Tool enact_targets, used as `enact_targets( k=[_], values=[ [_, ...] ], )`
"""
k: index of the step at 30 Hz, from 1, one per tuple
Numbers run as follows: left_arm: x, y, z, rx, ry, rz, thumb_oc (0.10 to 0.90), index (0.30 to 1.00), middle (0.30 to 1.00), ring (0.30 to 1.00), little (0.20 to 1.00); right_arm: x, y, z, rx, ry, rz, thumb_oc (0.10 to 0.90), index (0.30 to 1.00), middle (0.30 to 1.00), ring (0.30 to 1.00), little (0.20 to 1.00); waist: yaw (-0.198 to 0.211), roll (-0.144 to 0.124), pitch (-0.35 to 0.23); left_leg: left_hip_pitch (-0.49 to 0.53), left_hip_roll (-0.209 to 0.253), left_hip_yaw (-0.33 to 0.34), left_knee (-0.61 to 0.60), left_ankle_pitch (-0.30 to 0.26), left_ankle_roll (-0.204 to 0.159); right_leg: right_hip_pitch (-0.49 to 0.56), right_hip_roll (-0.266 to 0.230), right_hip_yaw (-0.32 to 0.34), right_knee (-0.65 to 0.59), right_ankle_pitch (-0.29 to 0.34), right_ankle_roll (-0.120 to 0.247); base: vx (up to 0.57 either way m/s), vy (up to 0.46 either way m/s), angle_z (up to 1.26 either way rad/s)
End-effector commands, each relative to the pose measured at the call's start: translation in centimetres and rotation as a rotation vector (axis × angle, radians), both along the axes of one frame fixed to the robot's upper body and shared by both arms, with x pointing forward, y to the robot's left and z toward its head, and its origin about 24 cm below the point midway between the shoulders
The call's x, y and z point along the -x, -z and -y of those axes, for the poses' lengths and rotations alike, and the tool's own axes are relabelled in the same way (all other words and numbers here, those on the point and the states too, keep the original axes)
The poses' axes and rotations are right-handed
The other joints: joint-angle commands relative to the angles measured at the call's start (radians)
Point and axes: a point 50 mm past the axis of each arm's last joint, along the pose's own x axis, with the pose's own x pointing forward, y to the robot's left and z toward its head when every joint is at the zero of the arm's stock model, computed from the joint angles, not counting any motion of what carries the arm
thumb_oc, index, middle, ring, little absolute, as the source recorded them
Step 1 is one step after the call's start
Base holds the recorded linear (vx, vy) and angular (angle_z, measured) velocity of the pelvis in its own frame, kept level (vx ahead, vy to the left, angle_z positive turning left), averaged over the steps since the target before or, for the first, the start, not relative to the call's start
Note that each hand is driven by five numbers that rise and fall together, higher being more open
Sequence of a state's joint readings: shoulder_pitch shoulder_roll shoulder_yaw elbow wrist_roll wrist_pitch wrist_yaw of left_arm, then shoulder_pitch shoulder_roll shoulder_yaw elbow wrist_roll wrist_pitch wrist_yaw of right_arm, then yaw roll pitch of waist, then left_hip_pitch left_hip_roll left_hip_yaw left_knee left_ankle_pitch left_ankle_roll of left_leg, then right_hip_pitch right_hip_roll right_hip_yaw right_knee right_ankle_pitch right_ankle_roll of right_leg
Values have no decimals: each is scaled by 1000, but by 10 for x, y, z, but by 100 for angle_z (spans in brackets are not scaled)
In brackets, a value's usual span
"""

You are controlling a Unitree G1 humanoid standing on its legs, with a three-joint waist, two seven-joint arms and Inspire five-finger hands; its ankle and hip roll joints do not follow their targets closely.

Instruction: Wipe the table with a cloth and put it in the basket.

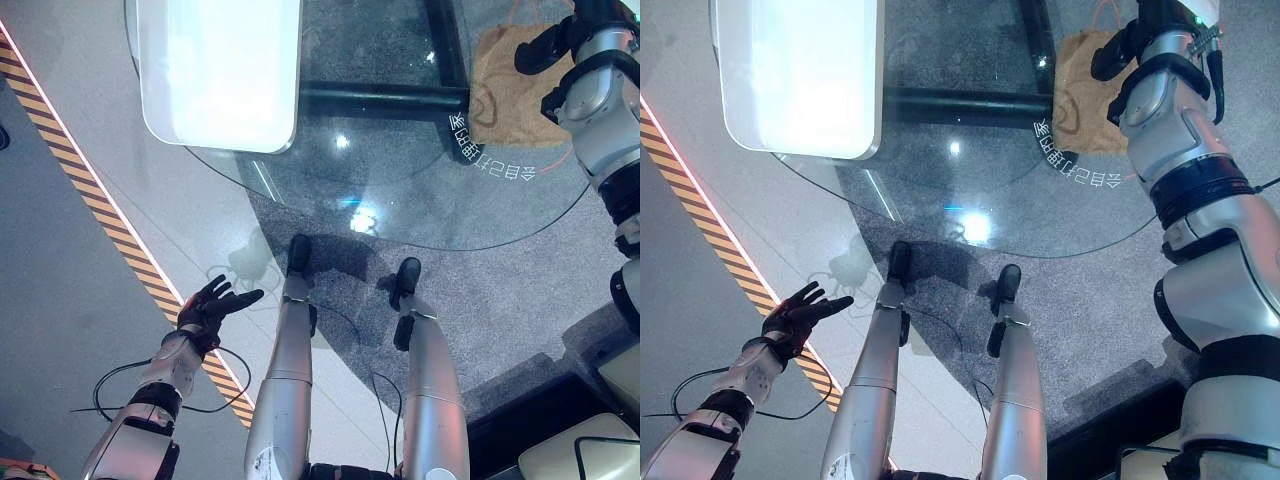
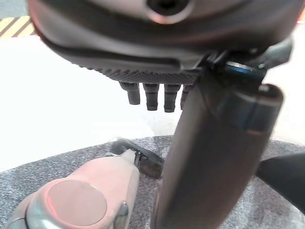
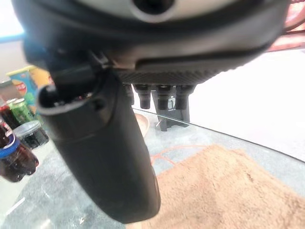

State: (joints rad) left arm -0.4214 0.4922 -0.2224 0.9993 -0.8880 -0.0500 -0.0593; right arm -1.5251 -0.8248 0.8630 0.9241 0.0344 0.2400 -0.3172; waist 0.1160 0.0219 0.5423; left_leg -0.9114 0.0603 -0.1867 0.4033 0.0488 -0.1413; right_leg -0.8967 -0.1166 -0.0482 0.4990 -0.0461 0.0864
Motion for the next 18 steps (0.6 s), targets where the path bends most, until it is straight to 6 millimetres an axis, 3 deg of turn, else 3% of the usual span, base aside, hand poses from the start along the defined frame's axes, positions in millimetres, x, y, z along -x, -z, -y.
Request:
enact_targets(
  k=[1,2,3,4,5,6,18],
  values=[
    [24,10,-22,-53,-33,-64,800,900,900,900,900,24,-54,12,101,70,124,800,900,900,900,900,27,2,-22,18,-106,80,-9,-33,117,49,65,-109,-59,-14,-58,31,-12,1],
    [24,11,-22,-56,-28,-64,800,900,900,900,900,23,-53,10,109,65,106,800,900,900,900,900,29,3,-22,15,-107,78,-8,-32,117,46,65,-109,-58,-14,-59,95,-31,1],
    [27,13,-22,-53,-28,-73,800,900,900,900,900,21,-51,10,112,64,90,800,900,900,900,900,29,3,-22,34,-108,77,4,-69,115,62,66,-101,-44,-48,-55,96,-36,1],
    [27,14,-20,-56,-26,-74,800,900,900,900,900,20,-49,10,112,61,78,800,900,900,900,900,31,2,-22,32,-110,74,7,-70,115,60,66,-102,-42,-48,-55,0,0,0],
    [25,12,-21,-58,-25,-66,800,900,900,900,900,21,-51,10,110,62,83,800,900,900,900,900,32,3,-22,10,-110,74,-2,-34,117,42,65,-110,-55,-15,-61,0,0,0],
    [27,14,-20,-57,-25,-74,800,900,900,900,900,20,-49,10,112,62,75,800,900,900,900,900,31,2,-22,31,-110,74,8,-71,115,59,66,-102,-41,-49,-55,0,0,0],
    [27,13,-19,-62,-6,-78,800,900,900,900,900,17,-38,27,151,166,-76,800,900,900,900,900,40,11,-22,12,-114,69,12,-61,117,37,62,-108,-25,-51,-61,13,-10,1]
  ],
)
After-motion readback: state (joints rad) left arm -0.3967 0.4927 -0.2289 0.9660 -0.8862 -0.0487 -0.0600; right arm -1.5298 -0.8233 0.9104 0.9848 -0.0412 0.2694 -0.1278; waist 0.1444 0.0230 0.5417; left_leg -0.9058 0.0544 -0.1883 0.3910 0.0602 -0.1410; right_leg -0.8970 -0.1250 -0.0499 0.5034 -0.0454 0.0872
